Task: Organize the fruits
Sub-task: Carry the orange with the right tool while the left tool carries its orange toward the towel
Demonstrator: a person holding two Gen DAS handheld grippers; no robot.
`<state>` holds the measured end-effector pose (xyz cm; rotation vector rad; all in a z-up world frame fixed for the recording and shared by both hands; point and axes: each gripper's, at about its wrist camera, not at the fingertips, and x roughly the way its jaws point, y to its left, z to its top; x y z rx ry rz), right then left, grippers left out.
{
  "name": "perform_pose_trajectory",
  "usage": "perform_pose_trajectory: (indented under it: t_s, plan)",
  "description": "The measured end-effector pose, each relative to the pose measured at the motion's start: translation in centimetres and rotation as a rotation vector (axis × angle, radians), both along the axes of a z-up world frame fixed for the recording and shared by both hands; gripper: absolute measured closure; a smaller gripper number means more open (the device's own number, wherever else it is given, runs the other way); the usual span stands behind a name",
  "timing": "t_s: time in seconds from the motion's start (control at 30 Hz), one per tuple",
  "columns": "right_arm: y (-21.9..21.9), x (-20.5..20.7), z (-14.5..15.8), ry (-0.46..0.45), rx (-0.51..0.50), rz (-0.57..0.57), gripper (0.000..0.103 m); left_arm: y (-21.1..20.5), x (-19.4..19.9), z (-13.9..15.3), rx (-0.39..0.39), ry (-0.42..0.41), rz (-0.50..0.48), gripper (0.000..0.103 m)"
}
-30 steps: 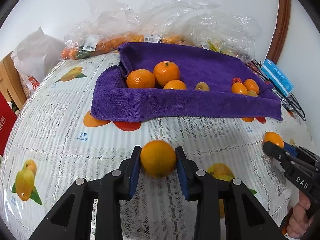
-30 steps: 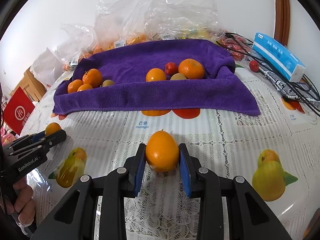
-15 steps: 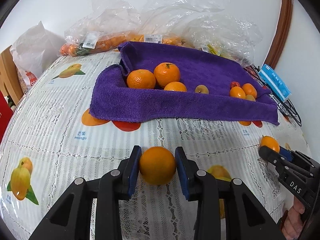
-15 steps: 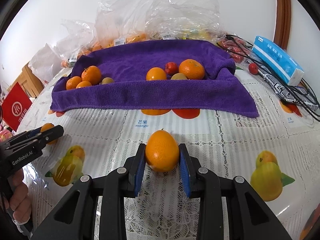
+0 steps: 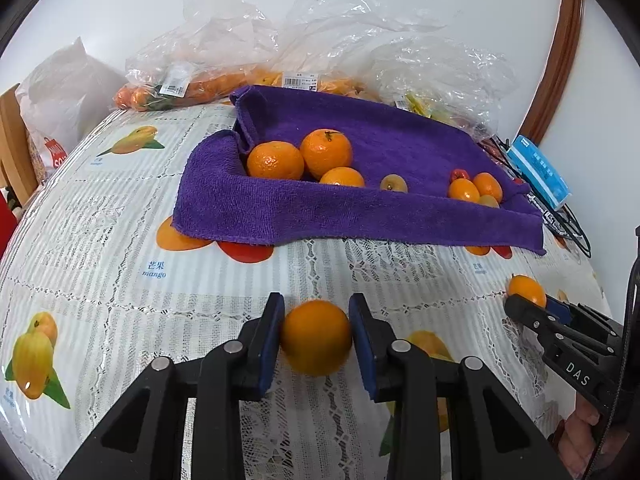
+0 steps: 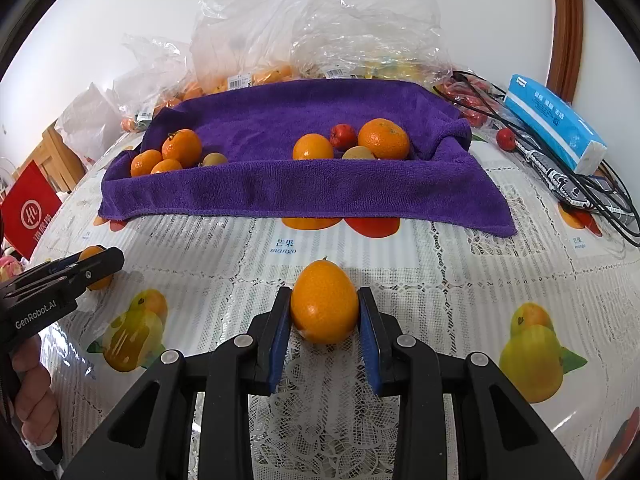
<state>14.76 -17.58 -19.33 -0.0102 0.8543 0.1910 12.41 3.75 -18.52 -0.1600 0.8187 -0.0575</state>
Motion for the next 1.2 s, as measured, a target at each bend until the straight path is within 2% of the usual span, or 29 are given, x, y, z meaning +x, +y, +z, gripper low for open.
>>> perform_pose_trajectory:
  t_s: [0.4, 0.67, 0.73, 0.83, 1.2]
  plan:
    - [0.0, 0.0, 0.0, 0.000, -0.001, 0.001, 0.071, -0.3, -0.8, 0.9, -0.037, -0.070, -0.035, 0.077]
    - [0.0, 0.0, 0.0, 0.000, 0.001, 0.002, 0.071, -0.1, -0.1, 0.4, -0.045, -0.022, -0.020, 0.072]
    - [0.0, 0.0, 0.0, 0.000, 0.002, 0.002, 0.071, 0.2, 0.5, -0.1, -0.063, 0.021, -0.010, 0.072]
    - [-0.1, 0.0, 0.0, 0.000, 0.005, 0.002, 0.071, 0.5, 0.7, -0.1, -0.092, 0.022, -0.013, 0.067]
    - [-0.9, 0.0, 0.1, 0.005, 0.072, 0.001, 0.071, -0.5, 0.7, -0.1, -0.016, 0.019, -0.012, 0.067]
